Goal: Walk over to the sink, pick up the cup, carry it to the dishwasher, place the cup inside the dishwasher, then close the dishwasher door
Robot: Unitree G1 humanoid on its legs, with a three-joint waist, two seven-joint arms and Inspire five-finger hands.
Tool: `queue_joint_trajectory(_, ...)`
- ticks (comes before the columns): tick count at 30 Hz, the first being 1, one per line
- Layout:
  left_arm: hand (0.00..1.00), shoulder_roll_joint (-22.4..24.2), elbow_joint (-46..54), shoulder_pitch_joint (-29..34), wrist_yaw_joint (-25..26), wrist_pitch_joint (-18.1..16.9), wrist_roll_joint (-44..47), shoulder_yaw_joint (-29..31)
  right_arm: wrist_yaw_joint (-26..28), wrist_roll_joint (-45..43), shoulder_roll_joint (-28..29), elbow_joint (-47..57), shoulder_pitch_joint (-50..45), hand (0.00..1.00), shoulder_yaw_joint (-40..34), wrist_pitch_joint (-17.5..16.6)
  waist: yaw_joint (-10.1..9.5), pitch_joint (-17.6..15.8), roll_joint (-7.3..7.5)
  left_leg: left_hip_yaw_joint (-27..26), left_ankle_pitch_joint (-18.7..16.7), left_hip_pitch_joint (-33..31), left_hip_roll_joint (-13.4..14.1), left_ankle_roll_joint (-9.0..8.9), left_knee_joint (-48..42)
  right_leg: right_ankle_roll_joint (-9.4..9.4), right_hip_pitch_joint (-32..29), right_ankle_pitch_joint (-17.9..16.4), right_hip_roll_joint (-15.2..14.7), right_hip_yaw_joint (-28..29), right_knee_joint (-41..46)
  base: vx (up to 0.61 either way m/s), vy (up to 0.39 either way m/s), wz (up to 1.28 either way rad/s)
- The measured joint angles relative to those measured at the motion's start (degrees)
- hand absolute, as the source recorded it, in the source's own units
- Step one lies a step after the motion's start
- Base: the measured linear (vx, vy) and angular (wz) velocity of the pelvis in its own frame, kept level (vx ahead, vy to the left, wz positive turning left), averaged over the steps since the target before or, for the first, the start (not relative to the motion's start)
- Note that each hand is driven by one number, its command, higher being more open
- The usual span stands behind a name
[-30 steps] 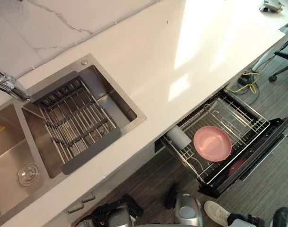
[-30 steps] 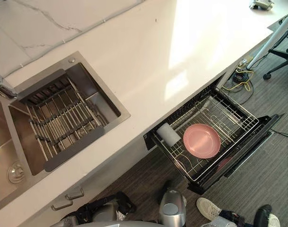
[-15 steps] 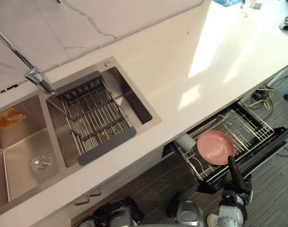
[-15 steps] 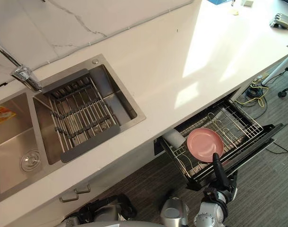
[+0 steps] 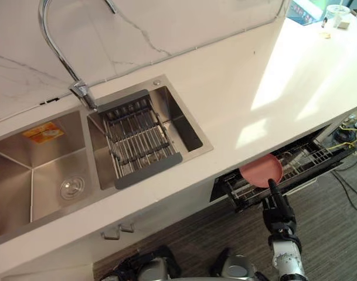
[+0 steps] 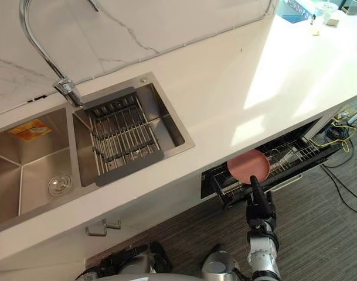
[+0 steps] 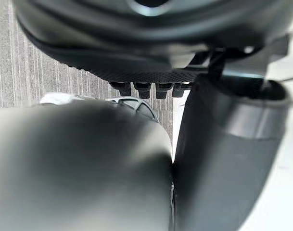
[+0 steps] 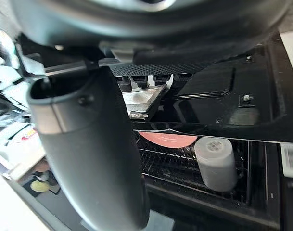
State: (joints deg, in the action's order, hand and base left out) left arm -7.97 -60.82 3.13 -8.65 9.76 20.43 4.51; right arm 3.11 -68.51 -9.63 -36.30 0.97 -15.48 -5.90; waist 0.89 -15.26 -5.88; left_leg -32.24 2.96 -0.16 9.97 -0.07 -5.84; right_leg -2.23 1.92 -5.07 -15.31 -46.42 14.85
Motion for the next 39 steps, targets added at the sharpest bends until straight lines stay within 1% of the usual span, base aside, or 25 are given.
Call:
queue_joint_trajectory(3,1.00,0.39,0.73,0.30,-0.32,-0.11,-0.13,0.04,-0.06,-0.06,-0.84,-1.91,3.03,1.00,0.01,0.67,-0.55,0.17,-0.69,1.20,0.44,-1.09,0.19,0.43,0.30,0.31,-0.29,-0.47,0.19,-1.11,0.34,-0.07,-0.013,0.18)
queue_joint_trajectory(4,1.00,0.65,1.27,0.35,-0.71,-0.11,-0.12,0.12,-0.08,-0.06,-1.33,-2.35,4.23,1.00,0.11,0.91,-1.22,0.14,-1.08,1.45,0.79,-1.68,0.26,0.45,0.38,0.53,-0.92,-0.78,0.21,-1.24,0.83,-0.06,-0.013,0.11)
queue_joint_trajectory(6,1.00,0.97,2.11,0.47,-1.35,-0.13,-0.11,0.26,-0.20,-0.05,-1.72,-3.34,7.00,1.00,0.15,0.98,-1.70,-0.08,-1.60,1.82,1.55,-2.69,0.33,0.49,0.59,1.05,-2.14,-1.35,0.15,-1.50,1.94,-0.06,-0.017,0.09)
queue_joint_trajectory(8,1.00,1.25,2.60,0.49,-2.41,-0.17,-0.09,0.43,-0.69,-0.02,-2.22,-3.74,9.26,1.00,0.18,1.14,-2.12,-0.36,-2.17,2.25,2.38,-3.31,0.38,0.47,0.65,1.44,-3.11,-2.34,-0.30,-1.79,3.65,-0.04,-0.036,0.13)
queue_joint_trajectory(10,1.00,1.67,3.11,0.49,-3.74,-0.23,-0.09,0.46,-0.83,0.12,-3.46,-4.40,11.10,1.00,0.28,1.44,-2.79,-0.78,-2.81,3.47,3.45,-3.68,0.24,0.08,0.68,1.90,-3.34,-4.37,-1.56,-2.89,6.69,-0.04,-0.067,0.26)
queue_joint_trajectory(12,1.00,1.66,3.23,0.57,-4.83,-0.48,-0.09,0.71,-0.42,0.08,-3.81,-5.39,12.02,1.00,0.38,1.59,-3.15,-0.85,-2.84,4.00,3.77,-4.25,0.29,-0.10,0.68,2.08,-4.13,-5.97,-2.24,-3.25,8.87,-0.04,-0.085,0.16)
queue_joint_trajectory(14,1.00,1.48,3.21,0.57,-5.48,-0.73,-0.14,0.70,0.81,0.09,-3.79,-5.32,12.38,1.00,1.42,1.71,-3.07,-0.89,-2.82,4.06,4.26,-4.59,0.51,-0.38,0.71,2.48,-4.70,-7.02,-2.53,-3.25,10.26,-0.06,-0.103,0.01)
queue_joint_trajectory(16,1.00,1.49,3.12,0.84,-5.76,-2.15,-0.15,0.66,1.06,0.22,-3.85,-5.29,12.91,1.00,2.46,2.24,-3.05,-1.08,-2.84,4.04,4.51,-4.77,1.07,-0.25,0.51,2.91,-5.03,-7.81,-2.35,-3.24,10.98,-0.06,-0.081,-0.02)
queue_joint_trajectory(17,1.00,1.49,3.16,0.94,-5.76,-2.81,-0.15,0.65,1.06,0.32,-3.84,-5.28,13.10,1.00,2.57,2.48,-3.05,-1.25,-2.83,4.05,4.50,-4.83,1.23,-0.25,0.48,3.05,-5.09,-7.90,-2.23,-3.26,10.99,-0.06,-0.067,-0.01)
queue_joint_trajectory(19,1.00,1.66,3.33,1.26,-4.87,-6.13,-0.71,0.58,1.10,1.12,-3.99,-4.41,13.38,1.00,4.64,2.83,-3.05,-1.68,-2.71,3.69,4.37,-5.76,1.93,-0.44,0.44,3.22,-6.07,-8.00,-1.63,-3.29,10.79,-0.06,-0.056,-0.03)
queue_joint_trajectory(21,1.00,1.69,4.02,1.56,-4.01,-7.63,-1.48,0.52,1.63,1.12,-3.93,-3.21,13.36,1.00,5.36,3.17,-2.94,-2.11,-2.52,3.17,4.37,-6.34,2.25,-0.45,0.54,3.22,-6.83,-8.00,-1.40,-3.27,10.72,-0.02,-0.018,-0.02)
queue_joint_trajectory(24,1.00,1.80,4.14,1.72,-3.43,-7.75,-1.10,0.37,3.61,2.16,-4.88,-1.56,10.77,1.00,8.54,2.85,-2.80,-2.58,-2.33,2.47,4.38,-6.25,2.49,-0.47,0.53,3.32,-6.94,-8.05,-1.41,-3.43,10.74,0.01,-0.007,0.03)
queue_joint_trajectory(26,1.00,1.76,4.11,1.72,-2.91,-7.49,0.60,0.13,5.05,4.69,-4.56,0.02,8.27,1.00,11.10,2.63,-2.42,-2.75,-2.05,1.71,4.43,-6.08,2.53,-0.54,0.56,3.35,-6.94,-8.07,-1.59,-3.46,10.78,0.05,0.002,0.03)
queue_joint_trajectory(28,1.00,1.67,3.92,1.72,-2.76,-6.91,2.20,0.08,5.88,10.06,-3.26,1.22,4.48,1.00,13.84,2.68,-1.96,-3.14,-1.28,1.47,4.79,-5.85,2.41,-1.13,0.66,3.30,-6.81,-8.06,-1.79,-3.33,10.84,0.08,0.007,0.01)
queue_joint_trajectory(29,1.00,1.44,4.10,1.71,-2.87,-6.74,3.35,0.04,5.36,14.48,-1.61,0.85,2.20,1.00,14.09,2.75,-1.80,-3.12,-1.17,1.46,4.52,-5.67,2.24,-1.50,0.62,3.03,-6.57,-8.05,-1.93,-3.33,10.77,0.09,0.007,0.02)
queue_joint_trajectory(30,1.00,1.36,4.06,1.72,-3.04,-6.72,3.76,0.02,4.98,16.38,-0.48,0.46,0.85,1.00,14.11,2.73,-1.73,-3.05,-0.86,1.44,4.40,-5.69,2.13,-1.66,0.61,2.89,-6.58,-8.04,-2.03,-3.33,10.76,0.10,0.008,0.03)
queue_joint_trajectory(31,1.00,1.10,3.90,1.78,-3.35,-6.58,4.89,-0.03,4.03,20.15,1.51,-1.39,-1.37,1.00,14.20,2.74,-1.72,-2.94,-0.29,1.34,4.33,-5.62,1.91,-1.89,0.61,2.65,-6.54,-7.95,-2.23,-3.23,10.67,0.09,0.007,0.00)
queue_joint_trajectory(32,1.00,0.91,3.88,1.79,-3.63,-6.44,5.54,-0.05,3.50,22.02,2.15,-2.77,-2.04,1.00,14.19,2.80,-1.75,-2.86,-0.09,1.14,4.19,-5.47,1.80,-2.01,0.62,2.63,-6.52,-7.82,-2.35,-3.08,10.65,0.12,0.015,-0.06)
queue_joint_trajectory(34,1.00,-0.20,3.88,2.12,-5.06,-6.15,7.04,-0.58,2.46,26.54,3.24,-8.70,-4.56,1.00,12.53,3.18,-1.83,-2.66,1.54,-0.17,3.48,-4.64,1.45,-2.28,0.63,2.29,-6.62,-7.22,-2.87,-1.92,10.35,0.14,0.036,-0.22)
queue_joint_trajectory(35,1.00,-0.46,3.76,2.17,-5.08,-6.04,7.24,-0.59,2.48,27.93,3.18,-9.81,-4.41,1.00,11.65,2.91,-1.72,-2.62,1.92,-0.72,3.23,-4.38,1.44,-2.33,0.59,2.17,-6.61,-6.95,-2.78,-1.53,10.03,0.12,0.052,-0.25)
queue_joint_trajectory(37,1.00,-1.35,2.60,2.14,-5.39,-4.21,7.82,-0.66,1.23,32.89,3.08,-14.28,-4.84,1.00,6.92,1.95,-1.38,-1.78,3.31,-1.61,1.98,-2.75,1.10,-2.52,0.48,1.25,-5.29,-6.26,-2.75,-0.75,8.73,0.07,0.055,-0.20)
queue_joint_trajectory(39,1.00,-2.20,2.13,2.12,-5.47,-2.62,7.83,-0.87,0.12,35.91,2.93,-17.82,-5.42,1.00,4.40,2.12,-1.37,-0.42,4.06,-1.82,1.00,-2.18,0.91,-2.59,0.19,0.46,-4.48,-5.74,-2.61,-0.62,7.56,0.08,0.073,-0.09)
